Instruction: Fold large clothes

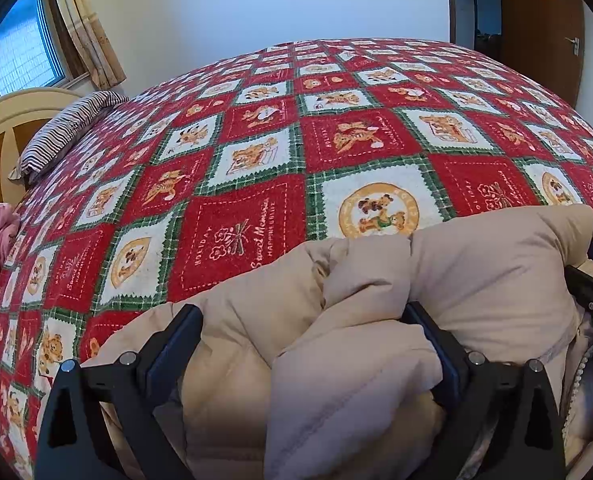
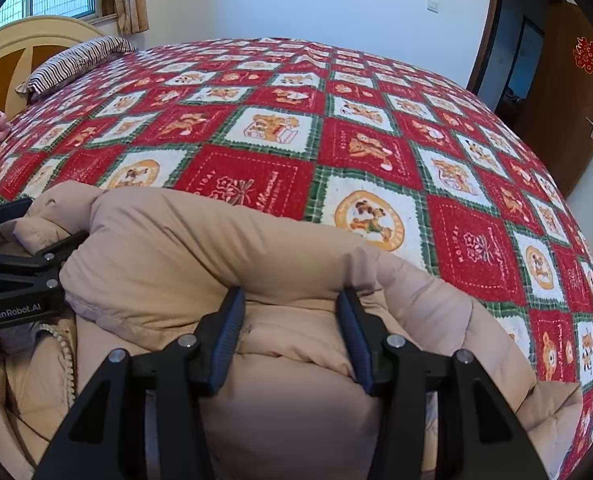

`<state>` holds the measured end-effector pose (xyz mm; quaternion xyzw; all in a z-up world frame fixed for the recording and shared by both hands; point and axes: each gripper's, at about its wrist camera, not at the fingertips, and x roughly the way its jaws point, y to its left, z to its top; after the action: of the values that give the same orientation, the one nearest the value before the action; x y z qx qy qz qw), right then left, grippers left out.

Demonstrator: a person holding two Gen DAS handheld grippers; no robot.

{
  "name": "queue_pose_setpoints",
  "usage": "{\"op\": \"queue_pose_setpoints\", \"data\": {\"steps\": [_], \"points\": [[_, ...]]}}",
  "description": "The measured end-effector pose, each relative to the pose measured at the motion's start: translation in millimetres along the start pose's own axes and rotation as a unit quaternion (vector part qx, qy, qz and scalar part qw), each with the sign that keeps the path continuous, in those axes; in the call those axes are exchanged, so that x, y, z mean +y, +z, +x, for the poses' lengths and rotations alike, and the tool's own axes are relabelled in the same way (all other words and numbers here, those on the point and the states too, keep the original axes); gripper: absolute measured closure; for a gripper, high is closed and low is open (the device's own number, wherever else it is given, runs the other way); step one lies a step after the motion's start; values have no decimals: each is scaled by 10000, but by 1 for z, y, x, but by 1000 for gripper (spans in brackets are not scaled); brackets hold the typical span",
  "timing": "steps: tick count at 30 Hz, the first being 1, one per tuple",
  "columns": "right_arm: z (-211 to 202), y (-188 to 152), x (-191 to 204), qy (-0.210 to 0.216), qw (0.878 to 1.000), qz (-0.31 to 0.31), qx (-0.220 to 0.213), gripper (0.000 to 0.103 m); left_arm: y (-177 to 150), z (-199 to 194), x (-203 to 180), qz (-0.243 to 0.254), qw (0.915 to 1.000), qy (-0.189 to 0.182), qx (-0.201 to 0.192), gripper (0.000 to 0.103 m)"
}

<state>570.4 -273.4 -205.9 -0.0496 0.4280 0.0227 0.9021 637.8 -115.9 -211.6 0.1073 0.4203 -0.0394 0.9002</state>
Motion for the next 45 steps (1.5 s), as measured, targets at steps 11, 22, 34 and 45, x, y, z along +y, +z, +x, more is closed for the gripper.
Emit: {"op": "queue_pose_setpoints", "data": {"steps": [11, 22, 34, 45], "points": [[-38, 1, -17, 300, 9981, 344, -415, 52, 19, -77, 11, -393, 9944, -20, -978, 3], [-23, -13, -34, 136, 9987, 472, -127, 59, 9, -13, -39, -123, 9992, -370, 35, 1], [-12, -15, -35, 143, 9984, 546, -81, 59, 7, -8, -42, -154, 9994, -310, -63, 1], [-8, -14, -28, -57, 9992, 398, -28, 59, 5, -6, -42, -135, 9995, -301, -19, 1]]}}
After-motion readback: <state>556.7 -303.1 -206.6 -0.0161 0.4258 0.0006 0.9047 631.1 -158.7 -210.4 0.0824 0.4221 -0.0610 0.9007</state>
